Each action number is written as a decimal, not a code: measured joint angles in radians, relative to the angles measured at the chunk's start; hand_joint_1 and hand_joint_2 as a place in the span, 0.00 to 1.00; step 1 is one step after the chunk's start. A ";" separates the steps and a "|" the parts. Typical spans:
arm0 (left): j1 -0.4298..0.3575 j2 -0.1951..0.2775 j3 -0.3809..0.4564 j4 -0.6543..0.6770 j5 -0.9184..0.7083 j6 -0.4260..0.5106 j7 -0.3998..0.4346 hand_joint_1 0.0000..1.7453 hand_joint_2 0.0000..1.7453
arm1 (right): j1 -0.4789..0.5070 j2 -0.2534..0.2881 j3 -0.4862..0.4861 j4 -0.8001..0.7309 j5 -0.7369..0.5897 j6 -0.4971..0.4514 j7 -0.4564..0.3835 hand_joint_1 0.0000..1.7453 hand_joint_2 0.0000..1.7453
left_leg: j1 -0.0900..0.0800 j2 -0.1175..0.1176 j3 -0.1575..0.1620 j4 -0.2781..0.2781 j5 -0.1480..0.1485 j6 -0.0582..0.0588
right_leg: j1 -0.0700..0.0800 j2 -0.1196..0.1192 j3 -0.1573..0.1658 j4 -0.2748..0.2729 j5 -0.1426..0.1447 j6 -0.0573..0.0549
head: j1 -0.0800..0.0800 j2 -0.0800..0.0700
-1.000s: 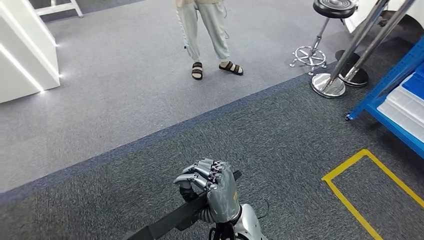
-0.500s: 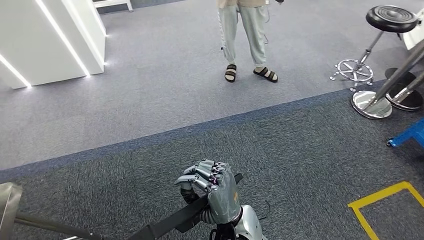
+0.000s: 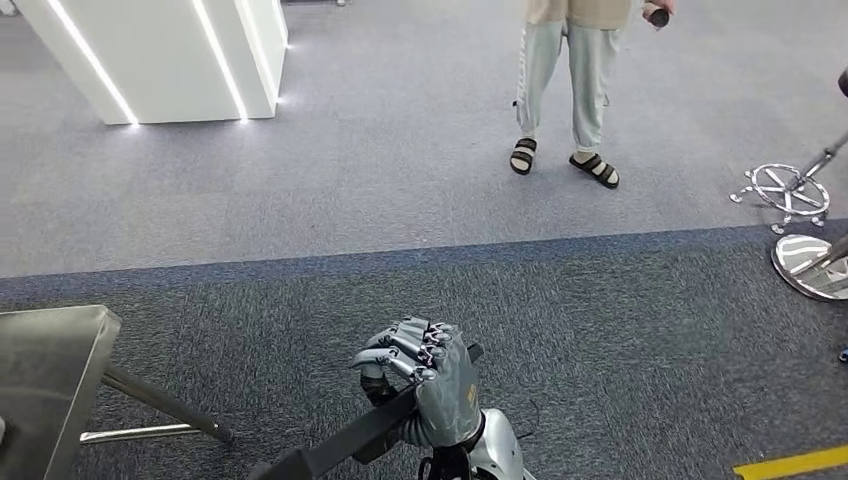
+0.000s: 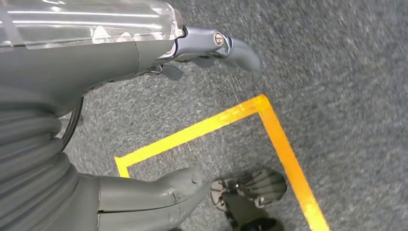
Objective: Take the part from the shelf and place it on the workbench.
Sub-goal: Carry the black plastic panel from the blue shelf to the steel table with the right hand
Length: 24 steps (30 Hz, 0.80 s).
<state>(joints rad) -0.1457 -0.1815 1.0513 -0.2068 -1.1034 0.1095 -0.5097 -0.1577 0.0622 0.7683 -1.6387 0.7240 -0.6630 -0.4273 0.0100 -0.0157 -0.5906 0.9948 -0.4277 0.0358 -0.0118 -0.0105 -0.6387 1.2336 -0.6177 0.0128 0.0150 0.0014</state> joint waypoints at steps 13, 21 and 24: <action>0.005 -0.001 0.000 0.000 -0.001 0.000 0.000 0.00 1.00 | 0.000 0.002 0.000 -0.002 0.001 0.000 0.000 1.00 1.00 | -0.002 -0.058 -0.044 0.071 -0.034 -0.039 | -0.001 0.034 0.086 -0.236 0.153 -0.043 | -0.001 0.000; 0.002 0.000 0.000 0.000 -0.001 0.007 -0.001 0.00 1.00 | 0.001 0.002 0.000 -0.003 0.001 0.000 0.000 1.00 1.00 | 0.013 0.057 -0.044 0.095 -0.026 -0.062 | 0.007 -0.079 0.097 -0.229 0.134 -0.032 | -0.001 0.000; 0.000 0.001 -0.001 0.000 0.000 0.007 0.001 0.00 1.00 | 0.000 0.001 0.000 -0.003 0.001 0.000 0.000 1.00 1.00 | 0.003 0.074 -0.007 0.022 -0.011 -0.041 | 0.013 -0.105 0.102 -0.223 0.123 -0.016 | -0.001 0.000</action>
<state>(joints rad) -0.1458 -0.1809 1.0507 -0.2068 -1.1039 0.1164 -0.5088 -0.1576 0.0635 0.7683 -1.6422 0.7248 -0.6634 -0.4273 0.0135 0.0580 -0.5979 1.0164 -0.4383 -0.0056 0.0014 -0.1150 -0.5368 1.0103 -0.4946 -0.0030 0.0140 0.0014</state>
